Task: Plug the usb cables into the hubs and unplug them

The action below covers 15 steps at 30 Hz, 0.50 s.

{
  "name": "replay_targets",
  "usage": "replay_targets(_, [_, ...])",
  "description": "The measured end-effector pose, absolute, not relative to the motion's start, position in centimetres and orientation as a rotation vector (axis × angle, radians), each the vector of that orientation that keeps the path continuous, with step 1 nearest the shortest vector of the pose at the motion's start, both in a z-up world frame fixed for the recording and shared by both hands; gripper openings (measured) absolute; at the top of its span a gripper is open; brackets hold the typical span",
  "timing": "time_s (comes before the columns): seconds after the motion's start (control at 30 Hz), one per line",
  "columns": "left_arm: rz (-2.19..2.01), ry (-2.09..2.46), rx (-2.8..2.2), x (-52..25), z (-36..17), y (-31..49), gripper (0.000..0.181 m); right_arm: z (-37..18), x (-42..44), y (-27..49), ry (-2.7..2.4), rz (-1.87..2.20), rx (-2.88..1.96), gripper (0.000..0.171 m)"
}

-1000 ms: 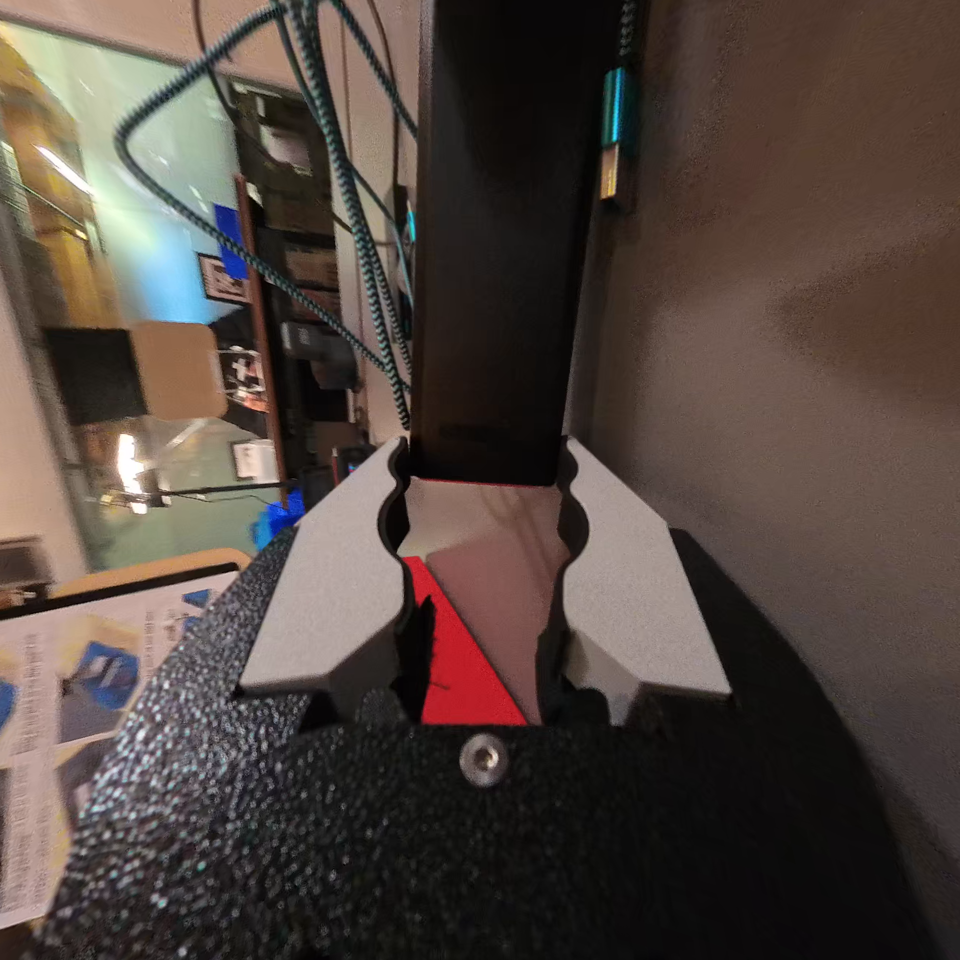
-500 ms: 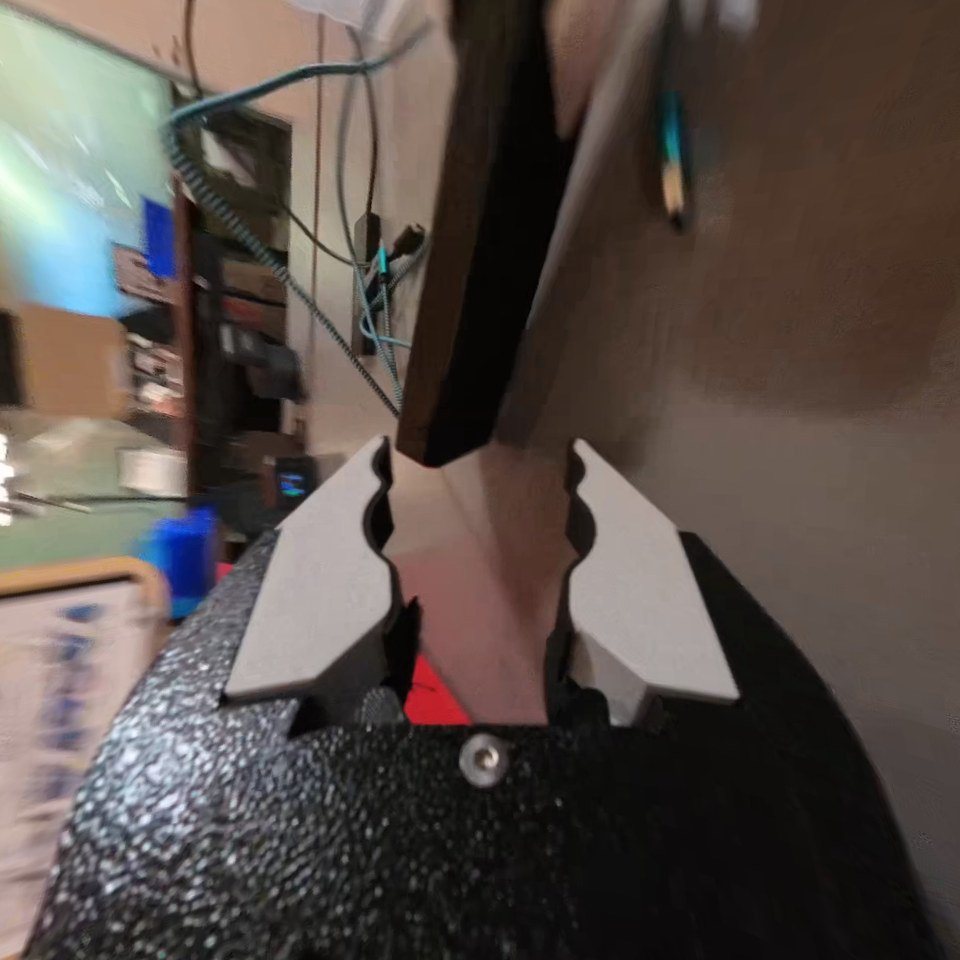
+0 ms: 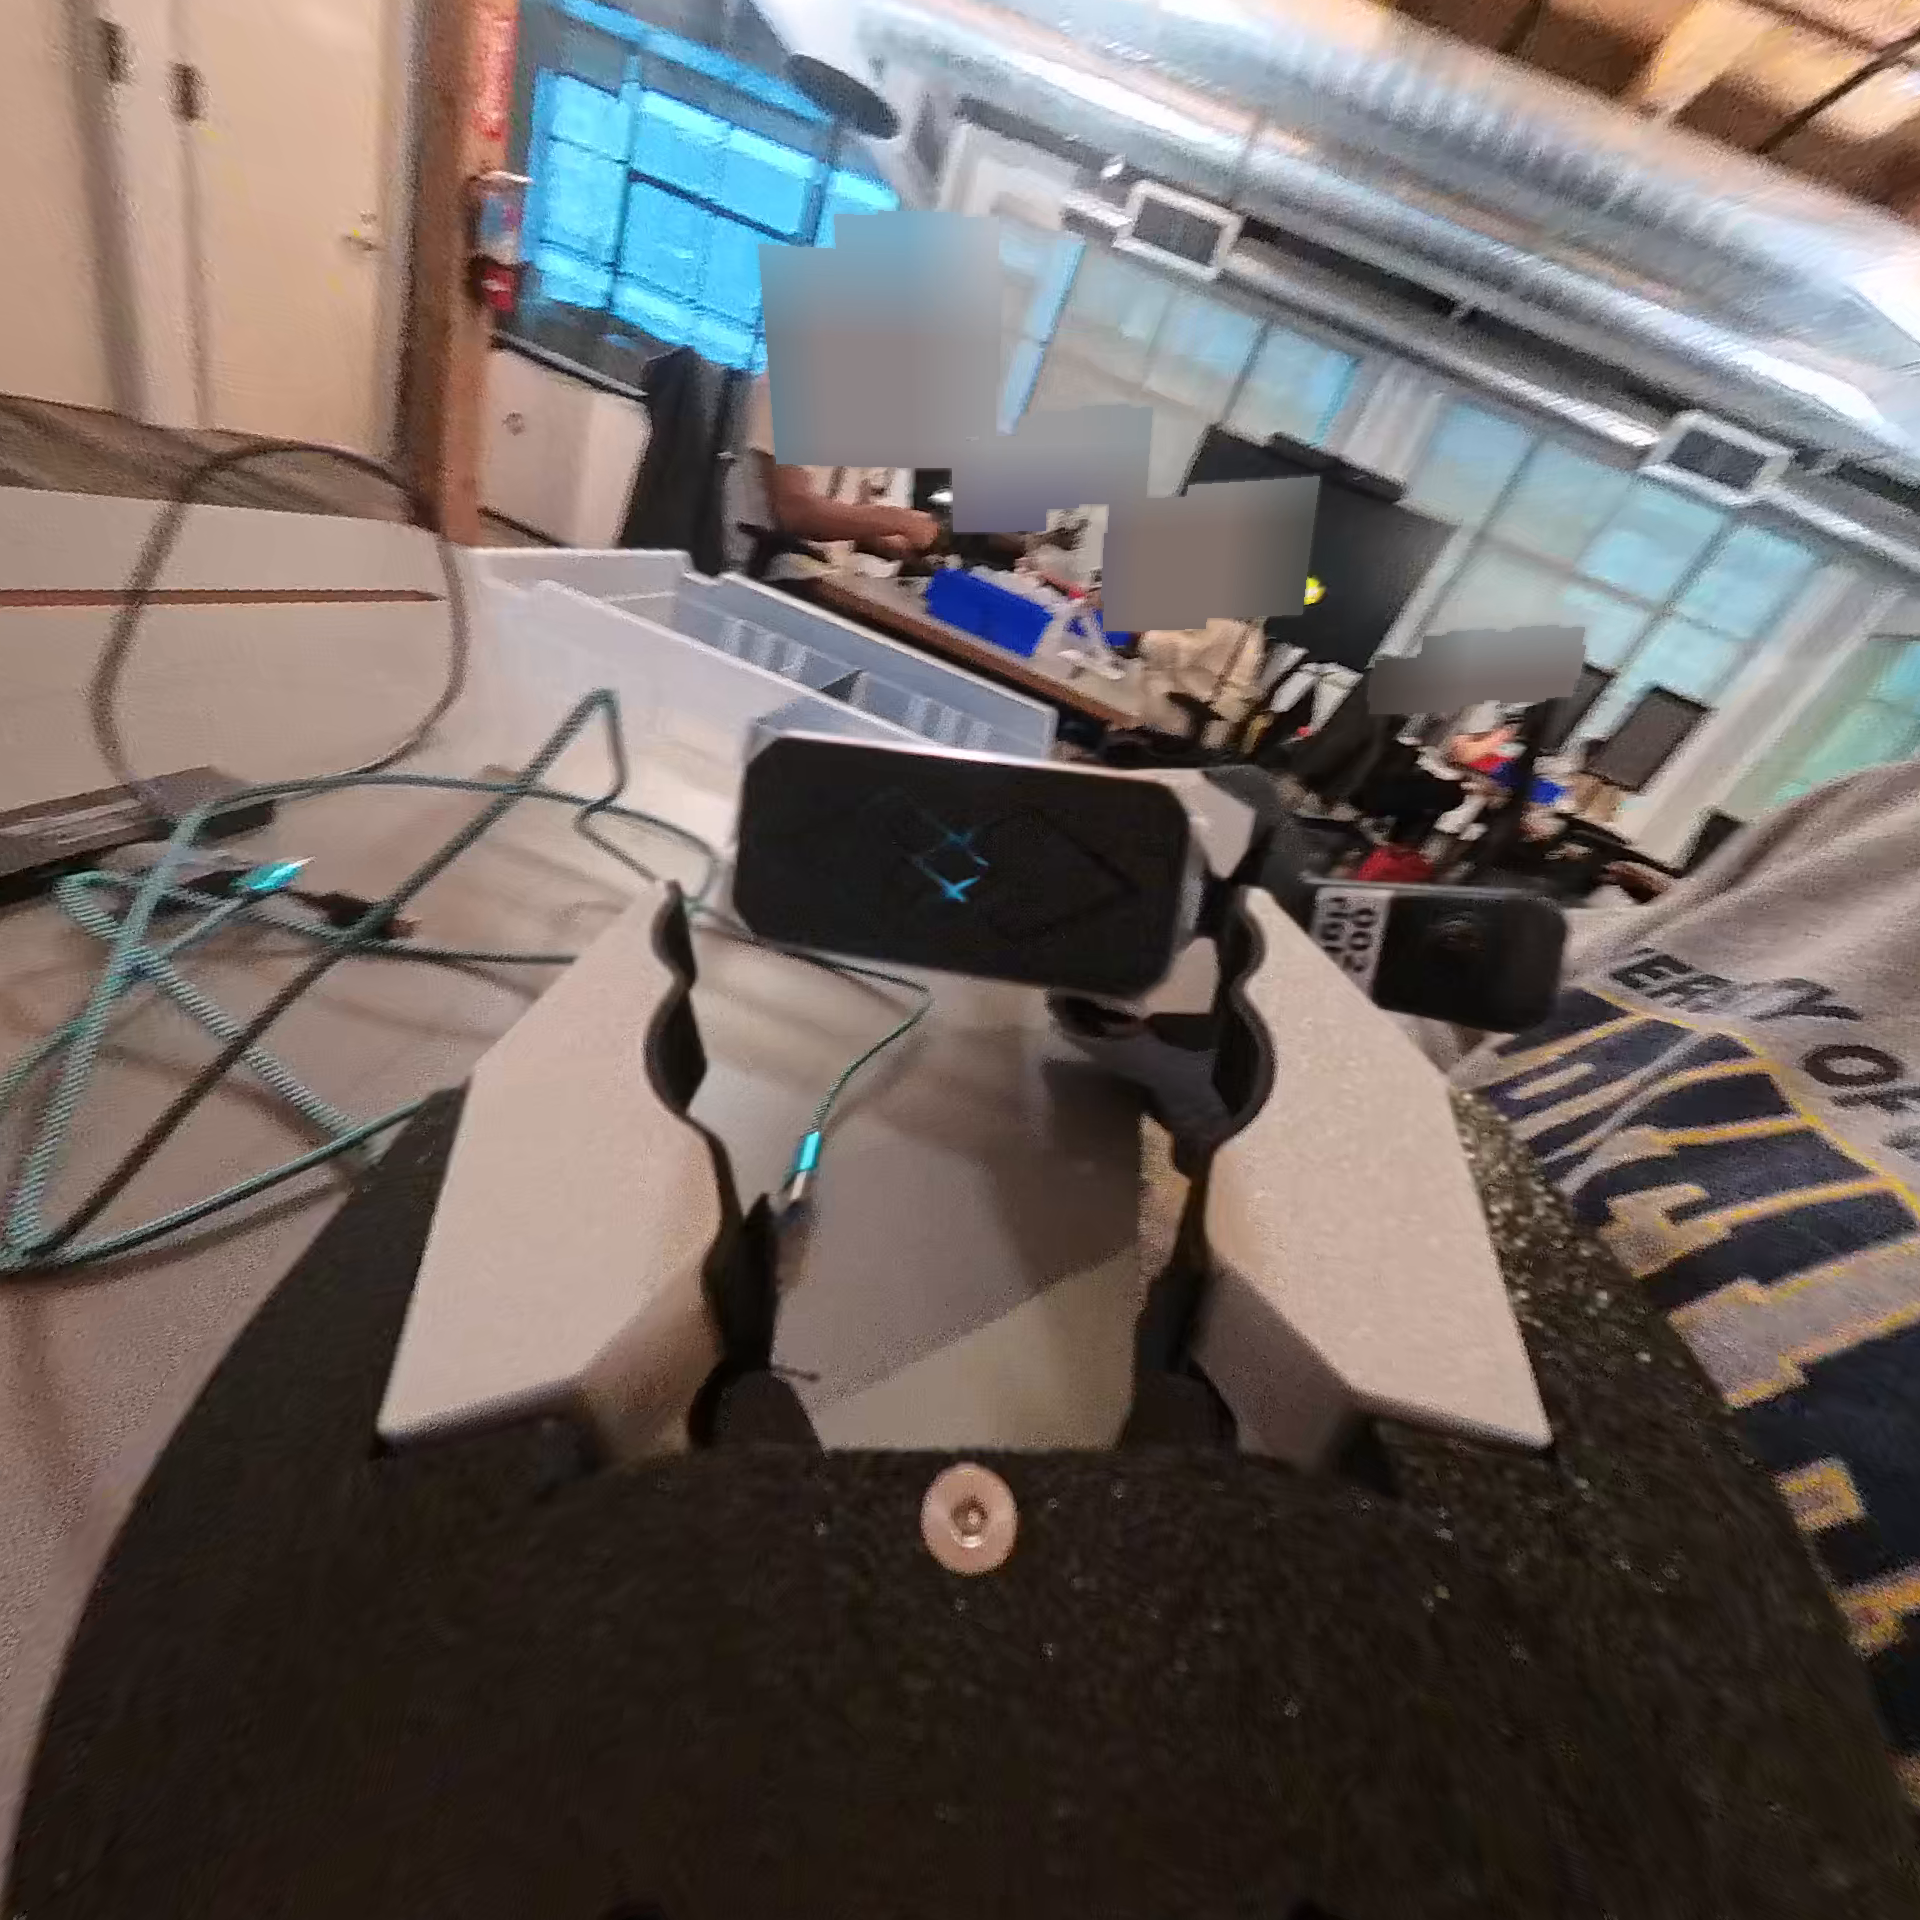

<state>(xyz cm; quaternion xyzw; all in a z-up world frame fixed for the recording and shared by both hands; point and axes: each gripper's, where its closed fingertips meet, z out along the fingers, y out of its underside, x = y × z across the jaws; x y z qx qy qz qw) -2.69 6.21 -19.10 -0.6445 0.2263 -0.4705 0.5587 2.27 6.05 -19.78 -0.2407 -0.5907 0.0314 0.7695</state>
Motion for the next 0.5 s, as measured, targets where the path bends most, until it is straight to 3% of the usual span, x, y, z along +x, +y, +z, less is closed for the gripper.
replay_targets(0.13, [-1.346, 0.584, -1.356, -0.6, -17.8, 4.6, 0.078, -20.1, 1.5, 4.9, -1.293, 0.059, -0.475, 0.025])
replay_targets(0.5, [-1.066, 0.602, -1.396, -1.1, -19.3, 5.9, 0.069, -22.6, 0.3, 6.7, -1.364, 0.146, -0.648, 0.028])
